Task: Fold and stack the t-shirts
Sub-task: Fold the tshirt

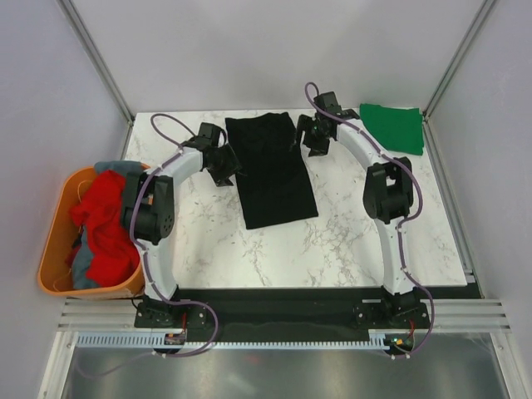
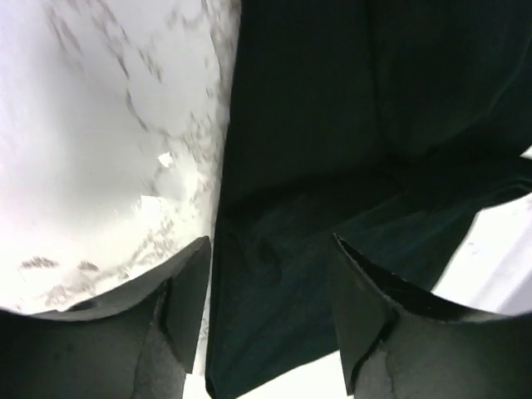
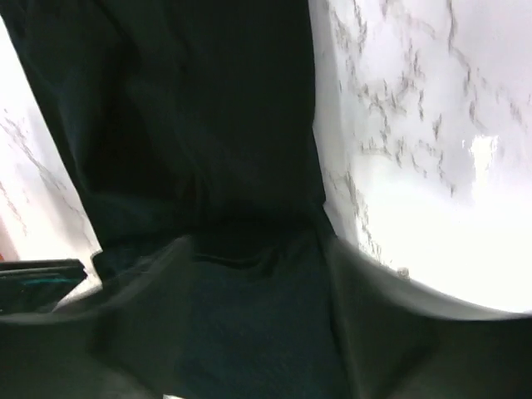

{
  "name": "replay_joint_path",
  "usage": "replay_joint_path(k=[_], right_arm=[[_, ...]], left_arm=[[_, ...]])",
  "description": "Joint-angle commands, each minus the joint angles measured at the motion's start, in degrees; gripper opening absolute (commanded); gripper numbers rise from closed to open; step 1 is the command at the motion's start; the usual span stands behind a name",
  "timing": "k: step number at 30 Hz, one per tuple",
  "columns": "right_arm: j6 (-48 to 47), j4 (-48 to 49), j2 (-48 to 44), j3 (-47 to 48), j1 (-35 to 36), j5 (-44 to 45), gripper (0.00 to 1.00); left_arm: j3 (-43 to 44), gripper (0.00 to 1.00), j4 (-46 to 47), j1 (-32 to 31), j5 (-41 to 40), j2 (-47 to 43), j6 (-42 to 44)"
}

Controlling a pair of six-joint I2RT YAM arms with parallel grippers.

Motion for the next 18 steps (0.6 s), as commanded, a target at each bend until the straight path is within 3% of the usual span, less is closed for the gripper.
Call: replay_joint_path(k=[1, 2, 5, 6, 8, 9, 12, 18], right_arm=[[1.11, -2.17, 2.8, 15.29, -1.52, -3.85, 0.83], [1.03, -3.92, 1.67, 16.89, -1.7, -3.85, 0.87], [0.32, -0.89, -8.21, 7.89, -1.61, -3.24, 0.91], [0.32, 0.7, -11.49, -2.07, -1.52, -2.71, 0.91], [0.58, 6.39, -21.13, -13.01, -1.52, -2.45, 0.9], [0.94, 8.34, -24.06, -23.34, -1.52, -2.62, 0.89], [2.78, 15.29, -33.65, -40.85, -0.56, -4.64, 0.85], [2.35, 19.52, -41.93, -57.34, 5.07, -2.02, 0.83]], left_arm=[[7.03, 0.68, -1.85, 5.03, 8.64, 1.16, 0.38], [7.82, 0.73, -2.72, 5.38, 8.99, 0.2, 0.73], [7.75, 0.78, -3.78, 5.12, 10.04, -4.8, 1.96], [5.74, 0.79, -3.87, 5.03, 10.22, -6.21, 1.96], [3.01, 0.79, -3.87, 3.98, 9.26, -10.87, 1.87], [0.21, 0.77, -3.79, 3.54, 8.82, -12.36, 1.79], [-4.63, 0.72, -3.26, 0.64, 7.06, -15.89, 2.14], [-10.36, 0.65, 1.12, -6.82, 4.25, -16.16, 0.3]])
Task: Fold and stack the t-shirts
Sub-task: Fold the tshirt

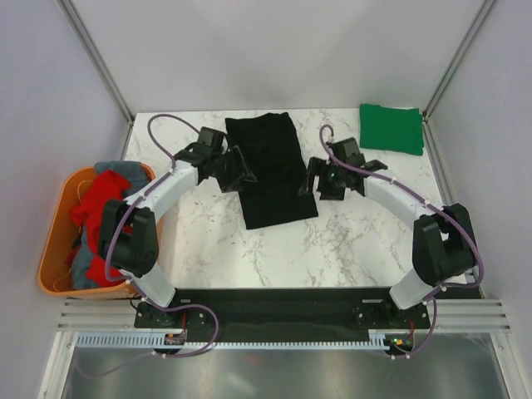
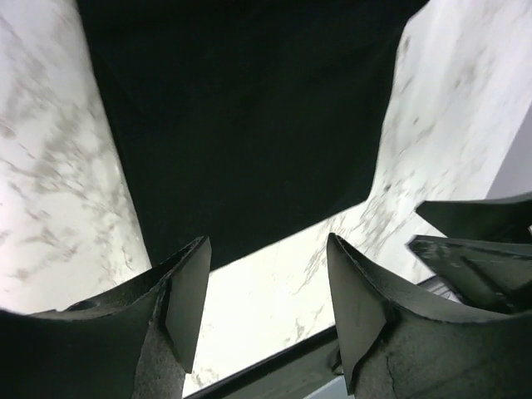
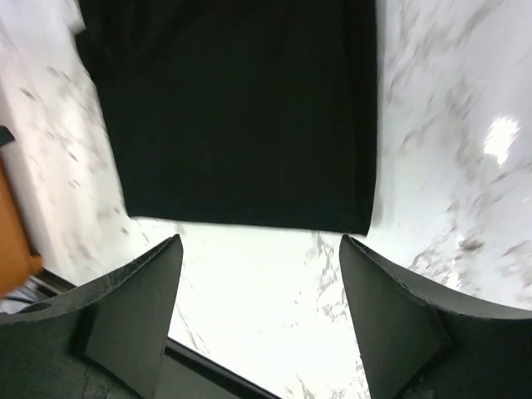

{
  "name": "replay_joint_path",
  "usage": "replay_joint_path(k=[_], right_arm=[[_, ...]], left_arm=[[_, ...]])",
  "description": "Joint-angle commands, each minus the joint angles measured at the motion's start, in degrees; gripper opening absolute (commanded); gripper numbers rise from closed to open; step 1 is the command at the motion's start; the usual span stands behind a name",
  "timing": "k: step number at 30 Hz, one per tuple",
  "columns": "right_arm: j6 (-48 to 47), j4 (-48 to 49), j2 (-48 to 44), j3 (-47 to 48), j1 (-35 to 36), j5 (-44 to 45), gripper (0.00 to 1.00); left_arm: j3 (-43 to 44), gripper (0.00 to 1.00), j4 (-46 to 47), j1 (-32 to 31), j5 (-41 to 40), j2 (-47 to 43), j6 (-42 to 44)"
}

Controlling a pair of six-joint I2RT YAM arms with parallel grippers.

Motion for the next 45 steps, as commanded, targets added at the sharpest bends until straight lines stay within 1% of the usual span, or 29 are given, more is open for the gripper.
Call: replay_joint_path(k=[1, 2, 5, 8, 10, 12, 13, 18, 19, 21, 22, 25, 28, 29, 31, 34, 35, 37, 38, 41, 43, 44, 45], right_arm=[[0.4, 5.1, -1.87, -6.7, 1.96, 1.79, 0.83], [0.31, 5.36, -2.83, -7.84, 1.97, 2.76, 0.83], [-1.7, 5.8, -2.76, -10.04, 2.05, 6.63, 0.83], [-3.64, 7.03, -0.04, -10.31, 2.05, 6.46, 0.78], [-4.17, 8.34, 2.24, -10.66, 1.97, 5.58, 0.73], [-4.17, 9.58, 3.48, -11.62, 2.05, 5.06, 0.69], [-4.08, 10.89, 4.36, -12.06, 2.05, 4.27, 0.65], [-3.73, 13.36, 6.3, -14.26, 2.67, 4.09, 0.54], [-3.82, 14.06, 7.0, -14.44, 2.67, 4.0, 0.51], [-4.17, 14.41, 7.7, -14.62, 2.67, 3.65, 0.46], [-4.26, 14.85, 8.32, -14.79, 2.58, 3.56, 0.42], [-4.52, 15.73, 8.85, -15.67, 2.58, 2.77, 0.33], [-4.78, 16.26, 8.67, -16.9, 2.58, 2.24, 0.29], [-4.7, 16.44, 8.5, -17.25, 2.67, 1.98, 0.28], [-4.09, 17.14, 7.8, -18.48, 2.58, 1.19, 0.26], [-3.73, 18.02, 7.09, -20.33, 2.58, 0.05, 0.24], [-3.99, 17.93, 7.0, -20.77, 2.67, 0.13, 0.24], [-4.34, 17.76, 6.74, -21.21, 2.67, 0.3, 0.24], [-4.61, 17.76, 6.74, -21.64, 2.67, 0.31, 0.24], [-4.61, 17.67, 6.65, -22.35, 2.67, 0.04, 0.23], [-4.52, 17.67, 6.48, -22.53, 2.58, -0.05, 0.22], [-4.35, 17.67, 6.48, -22.53, 2.67, -0.39, 0.21], [-4.17, 17.75, 6.3, -22.27, 2.67, -0.48, 0.21]], left_arm=[[-2.17, 0.64, 2.9, -3.73, -1.83, 1.59, -0.1], [-1.73, 0.63, 3.26, -5.56, -2.18, 2.38, -0.1], [1.34, 0.62, 3.61, -7.94, -2.71, 6.86, 0.42], [3.72, 0.6, 3.7, -8.65, -2.98, 10.38, 0.34], [4.68, 0.59, 3.79, -8.83, -3.5, 12.13, 0.42], [5.39, 0.59, 3.96, -8.92, -3.59, 13.28, 0.51], [5.65, 0.59, 3.96, -8.92, -3.77, 14.07, 0.86], [6.62, 0.58, 3.88, -8.92, -5.35, 16.27, 2.09], [6.79, 0.57, 3.88, -8.92, -6.05, 16.53, 2.18], [7.23, 0.57, 3.79, -8.92, -6.75, 17.32, 2.53], [7.41, 0.57, 3.79, -8.92, -7.8, 17.41, 2.62], [10.04, 0.57, 1.95, -8.75, -10.87, 18.99, 4.46], [15.92, 0.57, -1.91, -7.96, -12.9, 23.11, 7.1], [19.16, 0.58, -2.8, -7.43, -13.26, 24.26, 7.71], [22.07, 0.57, -4.47, -6.64, -13.61, 27.78, 9.38], [28.75, 0.58, -6.92, -4.8, -14.4, 31.99, 11.58], [33.82, 0.58, -8.15, -3.75, -14.75, 33.48, 12.37], [40.25, 0.58, -11.23, -2.42, -16.06, 36.21, 14.39], [47.42, 0.58, -14.72, -1.02, -16.33, 39.27, 15.1], [58.7, 0.58, -20.71, 1.96, -16.34, 42.2, 16.42], [58.48, 0.59, -21.09, 2.59, -15.99, 39.75, 16.16], [55.08, 0.6, -20.91, 2.51, -15.9, 38.0, 16.07], [52.61, 0.61, -20.13, 2.24, -15.64, 33.63, 15.98]])
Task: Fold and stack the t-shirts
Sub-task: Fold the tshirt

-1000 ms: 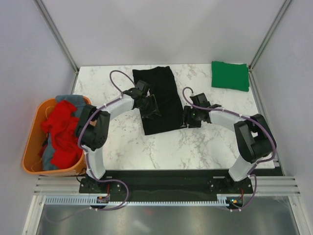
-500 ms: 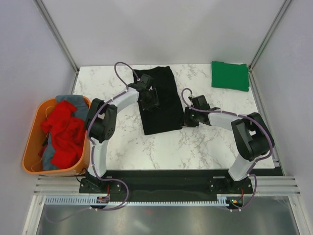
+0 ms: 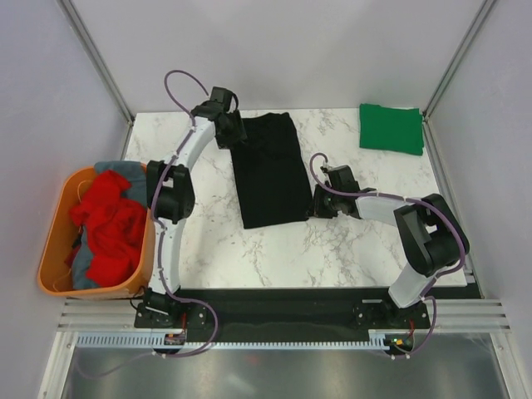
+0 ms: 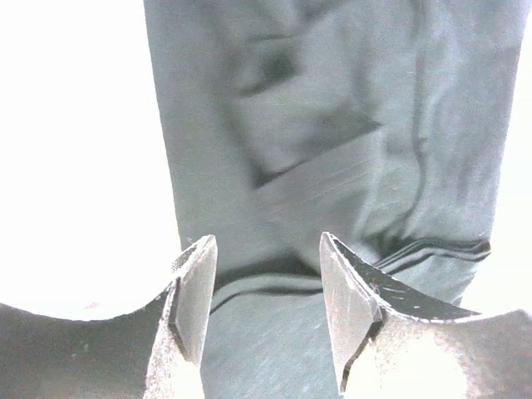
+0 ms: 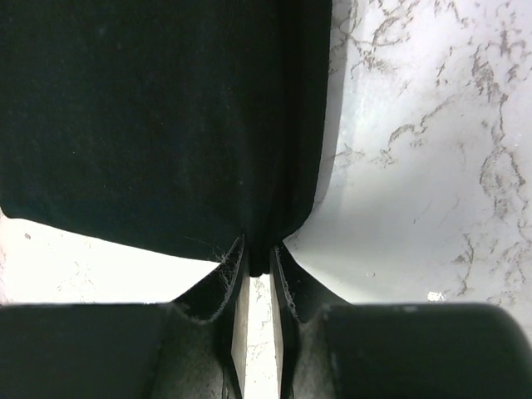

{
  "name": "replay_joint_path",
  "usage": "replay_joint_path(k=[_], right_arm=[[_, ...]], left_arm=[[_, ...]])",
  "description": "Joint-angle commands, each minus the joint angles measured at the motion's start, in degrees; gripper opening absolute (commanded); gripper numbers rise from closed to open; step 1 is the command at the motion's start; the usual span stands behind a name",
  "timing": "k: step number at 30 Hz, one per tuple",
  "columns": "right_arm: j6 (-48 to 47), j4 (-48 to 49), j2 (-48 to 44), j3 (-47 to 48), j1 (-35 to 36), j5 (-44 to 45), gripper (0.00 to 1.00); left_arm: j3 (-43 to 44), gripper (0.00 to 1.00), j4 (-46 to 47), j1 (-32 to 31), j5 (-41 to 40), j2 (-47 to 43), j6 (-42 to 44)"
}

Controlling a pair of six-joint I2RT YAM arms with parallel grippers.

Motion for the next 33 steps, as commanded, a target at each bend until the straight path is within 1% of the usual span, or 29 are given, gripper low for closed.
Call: replay_joint_path(k=[1, 2, 3, 4, 5, 6, 7, 8, 9, 10, 11, 12, 13, 14, 15, 16, 17, 18, 19, 20, 21, 22, 23, 24, 25, 27, 30, 33], right_arm=[[-0.78, -5.98, 1.08, -2.59, 0.4, 0.35, 0.2], [-0.69, -6.07, 0.9, -2.42, 0.48, 0.17, 0.18], [-0.52, -5.98, 0.73, -2.33, 0.4, 0.17, 0.17], [0.0, -5.89, 0.55, -2.33, 0.48, -0.01, 0.1], [0.18, -5.89, 0.46, -2.42, 0.4, -0.27, 0.06], [0.45, -5.89, 0.2, -2.68, 0.4, -0.62, 0.04], [1.06, -5.81, -0.5, -3.03, 0.48, -0.88, 0.01], [1.33, -5.63, -1.03, -4.25, 0.48, -1.06, 0.0], [1.76, -5.45, -1.73, -5.05, 0.57, -1.24, 0.0], [2.46, -5.19, -3.48, -5.92, 0.66, -1.41, 0.0], [3.08, -5.19, -4.45, -7.85, 0.92, -1.5, 0.0], [3.69, -5.19, -5.59, -9.0, 1.1, -1.5, 0.0], [4.31, -5.19, -8.3, -10.23, 1.27, -1.59, 0.0], [6.06, -5.28, -9.72, -12.76, 1.71, -1.76, 0.0], [6.94, -5.28, -12.78, -14.09, 2.06, -1.94, 0.0], [7.74, -5.45, -14.46, -15.41, 2.76, -2.46, 0.0], [9.4, -5.54, -16.22, -17.86, 3.12, -2.82, 0.0], [9.94, -5.98, -19.72, -18.84, 3.47, -3.25, 0.14], [10.55, -7.37, -21.49, -20.77, 4.25, -4.13, 0.32], [11.25, -8.26, -23.34, -21.66, 4.44, -4.49, 0.5], [11.52, -9.48, -27.62, -22.19, 4.79, -4.49, 0.75], [11.7, -12.45, -29.84, -22.71, 5.22, -4.23, 0.82], [11.87, -13.96, -32.21, -23.5, 5.49, -3.44, 0.86], [12.48, -16.85, -36.76, -23.77, 5.41, -2.83, 0.9], [12.75, -17.92, -38.89, -24.12, 5.49, -2.47, 0.91], [13.37, -19.25, -43.37, -24.21, 5.49, -1.33, 0.92], [13.9, -19.69, -44.11, -23.86, 5.41, 0.25, 0.91], [12.85, -16.81, -40.26, -23.51, 5.49, 1.66, 0.89]], left_arm=[[-4.4, 0.62, -3.66, -0.18, 0.03, -9.53, 3.09], [-11.3, 0.62, -1.74, -1.06, 0.22, -14.68, 3.09], [-15.29, 0.62, -0.33, -1.59, 0.13, -17.17, 3.0], [-19.59, 0.62, 1.6, -2.64, 0.48, -20.24, 3.08], [-27.64, 0.62, 3.01, -3.17, 0.83, -22.79, 3.09], [-31.29, 0.62, 5.11, -3.61, 0.92, -27.86, 1.87], [-34.81, 0.62, 6.0, -4.4, 1.53, -30.26, 1.33], [-41.37, 0.62, 6.79, -4.84, 1.88, -32.46, 0.81], [-44.56, 0.62, 7.58, -5.37, 1.98, -35.18, -0.85], [-47.73, 0.62, 8.9, -6.5, 2.32, -39.74, -1.74], [-53.59, 0.62, 9.61, -7.21, 2.59, -42.39, -3.23], [-56.43, 0.62, 10.05, -7.91, 2.42, -44.68, -4.46], [-59.07, 0.62, 10.84, -8.79, 2.24, -49.14, -5.43], [-64.06, 0.62, 11.02, -10.8, 2.24, -51.19, -7.44], [-66.46, 0.62, 11.11, -11.78, 1.8, -53.03, -8.85], [-71.35, 0.62, 11.37, -13.88, 1.63, -57.23, -10.26], [-73.75, 0.62, 11.63, -14.94, 1.54, -59.19, -13.15], [-76.3, 0.61, 11.9, -16.08, 1.28, -61.47, -14.91], [-81.46, 0.61, 13.2, -17.92, 1.27, -65.32, -16.93], [-84.21, 0.6, 14.78, -18.81, 1.97, -67.71, -20.61], [-86.93, 0.6, 16.54, -19.6, 3.89, -69.64, -22.12], [-91.14, 0.59, 17.78, -21.09, 4.43, -71.23, -23.71], [-92.83, 0.59, 19.18, -22.06, 4.61, -74.38, -26.42], [-94.15, 0.59, 19.45, -22.85, 3.83, -75.63, -27.23], [-96.17, 0.59, 19.46, -23.99, 3.21, -76.86, -28.02], [-97.94, 0.6, 20.16, -24.18, 2.33, -78.89, -29.69], [-99.26, 0.6, 22.43, -24.18, 1.36, -78.9, -29.7], [-100.14, 0.6, 25.85, -24.18, 0.05, -78.28, -29.43]])
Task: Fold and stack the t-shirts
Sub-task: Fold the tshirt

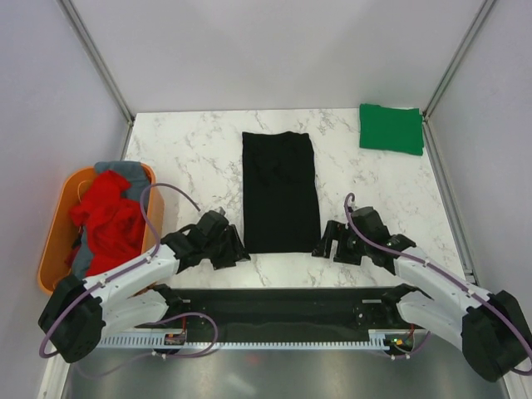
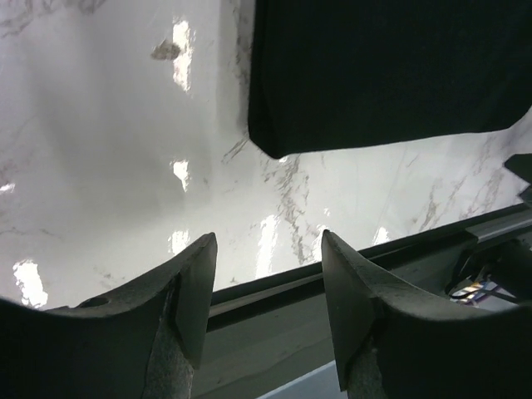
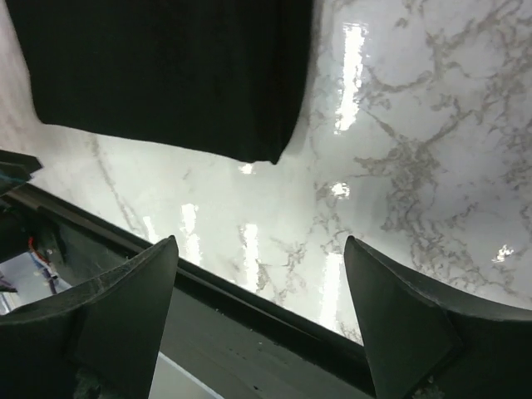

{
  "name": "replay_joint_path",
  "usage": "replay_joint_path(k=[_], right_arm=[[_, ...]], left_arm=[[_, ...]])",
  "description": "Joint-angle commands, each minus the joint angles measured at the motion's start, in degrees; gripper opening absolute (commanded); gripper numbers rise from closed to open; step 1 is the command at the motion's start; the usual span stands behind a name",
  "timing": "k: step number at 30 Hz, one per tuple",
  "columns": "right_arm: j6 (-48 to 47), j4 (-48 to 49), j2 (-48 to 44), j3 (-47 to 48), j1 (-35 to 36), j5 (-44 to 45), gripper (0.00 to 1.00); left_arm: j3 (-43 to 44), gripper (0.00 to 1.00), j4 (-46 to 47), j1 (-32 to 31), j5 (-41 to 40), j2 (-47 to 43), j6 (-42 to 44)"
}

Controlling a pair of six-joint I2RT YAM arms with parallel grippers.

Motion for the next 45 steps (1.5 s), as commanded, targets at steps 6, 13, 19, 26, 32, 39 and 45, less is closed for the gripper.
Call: replay_joint_path(k=[6, 13, 19, 26, 32, 39, 45], right_arm=[[-1.13, 10.06, 12.32, -0.35, 0.07, 4.16, 0.77], [-1.57, 15.09, 20.16, 0.27, 0.07, 5.39, 0.47], [-2.27, 14.65, 21.39, 0.79, 0.16, 7.5, 0.25], [-1.84, 13.68, 20.25, 0.36, 0.07, 7.59, 0.17], [-1.66, 13.15, 20.78, 0.18, 0.07, 7.06, 0.0], [1.58, 7.99, 14.46, -1.75, 0.16, 3.29, 0.0], [5.54, -7.72, -3.81, -2.81, 2.27, 3.81, 0.0]], left_arm=[[-4.62, 0.71, 13.66, -0.18, -6.71, 0.72, -3.03], [-5.77, 0.66, 17.97, -0.09, -7.32, 6.6, -2.77], [-4.02, 0.52, 18.33, -0.09, -9.26, 10.29, -2.15], [-2.08, 0.23, 18.24, -0.18, -11.37, 13.46, -2.06], [-0.67, 0.02, 17.36, -0.18, -12.69, 15.13, -2.33], [-1.73, 0.02, 12.37, -1.67, -10.58, 8.56, -3.55], [-0.42, 0.02, 0.08, -8.25, -10.58, -1.47, -8.82]])
